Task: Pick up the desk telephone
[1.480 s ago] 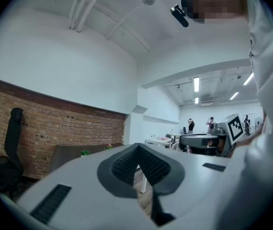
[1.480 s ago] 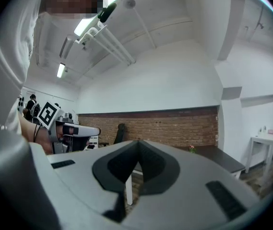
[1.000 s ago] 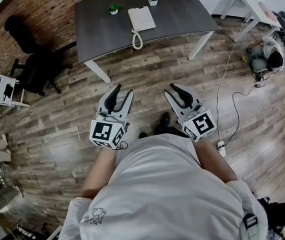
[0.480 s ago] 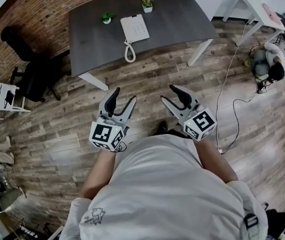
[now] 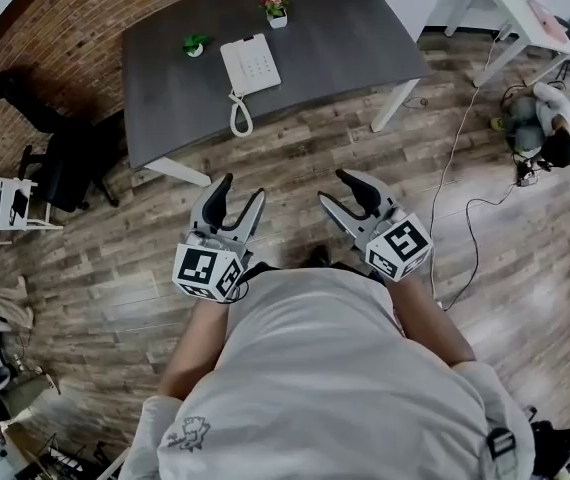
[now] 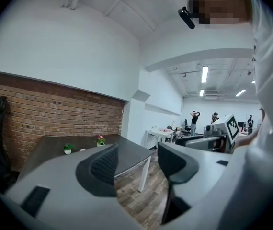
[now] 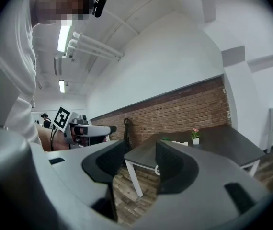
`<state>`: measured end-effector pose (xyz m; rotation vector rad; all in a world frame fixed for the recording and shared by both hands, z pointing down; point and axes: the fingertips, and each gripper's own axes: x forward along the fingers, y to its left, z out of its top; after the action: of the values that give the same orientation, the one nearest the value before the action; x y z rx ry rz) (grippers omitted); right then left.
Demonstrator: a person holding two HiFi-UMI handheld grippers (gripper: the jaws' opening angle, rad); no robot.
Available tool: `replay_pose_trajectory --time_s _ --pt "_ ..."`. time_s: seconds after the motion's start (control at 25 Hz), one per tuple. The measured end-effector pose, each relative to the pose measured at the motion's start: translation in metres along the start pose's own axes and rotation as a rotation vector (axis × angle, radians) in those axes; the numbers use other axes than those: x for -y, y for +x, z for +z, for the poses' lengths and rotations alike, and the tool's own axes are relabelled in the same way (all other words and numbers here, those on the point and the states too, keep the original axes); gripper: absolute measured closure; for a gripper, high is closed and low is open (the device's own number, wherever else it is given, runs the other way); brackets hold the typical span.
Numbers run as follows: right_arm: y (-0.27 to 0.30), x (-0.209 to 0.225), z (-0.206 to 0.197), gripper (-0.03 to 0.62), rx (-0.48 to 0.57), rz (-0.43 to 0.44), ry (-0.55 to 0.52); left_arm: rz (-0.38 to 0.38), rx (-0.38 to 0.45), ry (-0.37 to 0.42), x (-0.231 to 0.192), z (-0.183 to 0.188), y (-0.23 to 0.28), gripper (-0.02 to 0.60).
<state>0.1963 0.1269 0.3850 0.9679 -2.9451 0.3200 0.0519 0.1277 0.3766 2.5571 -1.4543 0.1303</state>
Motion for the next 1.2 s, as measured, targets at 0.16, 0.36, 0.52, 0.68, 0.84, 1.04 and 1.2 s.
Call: replay_pose_trajectory --time_s 0.16,0.36,0.52,0.68,0.84,1.04,1.2 --pt "0.004 0.012 -0.006 0.401 -0.007 0.009 0.020 0.007 -0.003 0.002 -0.003 -0.001 0.013 0.311" --pt "0.012 0.023 -0.006 0.400 -0.015 0.002 0.026 0.005 0.003 -0.003 -0.014 0.001 0.029 0.328" --pt "0.027 0.038 -0.002 0.401 -0.015 -0.026 0.026 -0.031 0.006 -0.001 -0.028 0.006 0.052 0.327" --pt "0.043 0.053 0.000 0.401 -0.019 -0.056 0.027 -0.073 0.012 -0.003 -0.044 0.012 0.080 0.327" --pt "0.070 0.071 0.006 0.401 -0.026 -0.087 0.030 -0.118 0.017 0.007 -0.067 0.023 0.105 0.327" --pt "0.119 0.077 0.018 0.401 -0.036 -0.112 0.020 -0.147 0.023 -0.005 -0.118 0.036 0.123 0.327" --pt "0.161 0.079 0.023 0.401 -0.048 -0.130 0.020 -0.171 0.026 -0.015 -0.160 0.044 0.131 0.327"
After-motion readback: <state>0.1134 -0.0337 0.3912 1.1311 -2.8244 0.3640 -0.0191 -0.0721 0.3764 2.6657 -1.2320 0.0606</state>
